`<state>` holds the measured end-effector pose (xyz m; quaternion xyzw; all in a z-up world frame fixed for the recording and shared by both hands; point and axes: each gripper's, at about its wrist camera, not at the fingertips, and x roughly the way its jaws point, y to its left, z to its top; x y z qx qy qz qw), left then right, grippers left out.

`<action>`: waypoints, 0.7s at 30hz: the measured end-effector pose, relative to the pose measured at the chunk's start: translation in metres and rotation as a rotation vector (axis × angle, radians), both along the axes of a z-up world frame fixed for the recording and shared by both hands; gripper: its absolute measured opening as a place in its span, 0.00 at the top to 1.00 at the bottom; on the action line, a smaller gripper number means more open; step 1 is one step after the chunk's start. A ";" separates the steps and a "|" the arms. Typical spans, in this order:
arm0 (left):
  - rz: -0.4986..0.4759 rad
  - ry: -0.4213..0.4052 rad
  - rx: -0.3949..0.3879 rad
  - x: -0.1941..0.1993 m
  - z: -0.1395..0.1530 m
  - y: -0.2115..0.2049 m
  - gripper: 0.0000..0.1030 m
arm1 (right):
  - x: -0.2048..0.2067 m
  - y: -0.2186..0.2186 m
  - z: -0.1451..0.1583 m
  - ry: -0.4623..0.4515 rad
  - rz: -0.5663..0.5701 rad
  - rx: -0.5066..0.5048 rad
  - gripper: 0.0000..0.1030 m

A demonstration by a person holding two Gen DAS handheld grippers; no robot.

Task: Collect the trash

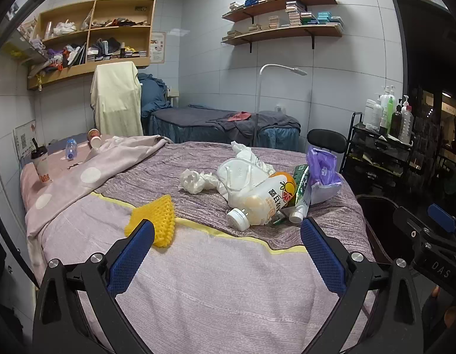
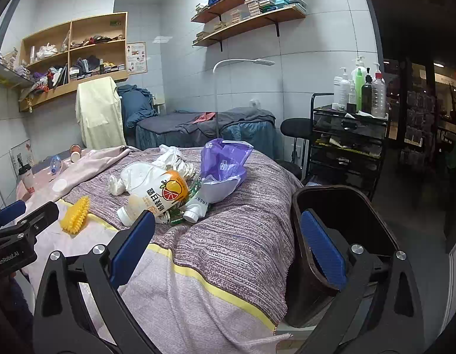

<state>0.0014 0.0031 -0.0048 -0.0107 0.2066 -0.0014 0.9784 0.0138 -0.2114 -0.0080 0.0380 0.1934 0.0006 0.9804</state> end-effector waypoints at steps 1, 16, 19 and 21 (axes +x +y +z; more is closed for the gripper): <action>-0.001 0.000 0.001 0.000 0.000 0.000 0.06 | -0.001 -0.001 0.000 -0.001 -0.001 0.000 0.05; -0.001 0.012 0.000 0.001 -0.005 0.001 0.06 | 0.000 -0.001 -0.001 -0.001 -0.003 0.001 0.05; -0.001 0.012 0.001 0.001 -0.006 0.001 0.06 | 0.000 0.000 -0.001 -0.001 -0.003 0.000 0.05; 0.000 0.014 0.002 0.002 -0.006 0.001 0.06 | 0.000 0.000 -0.002 0.001 -0.002 -0.002 0.05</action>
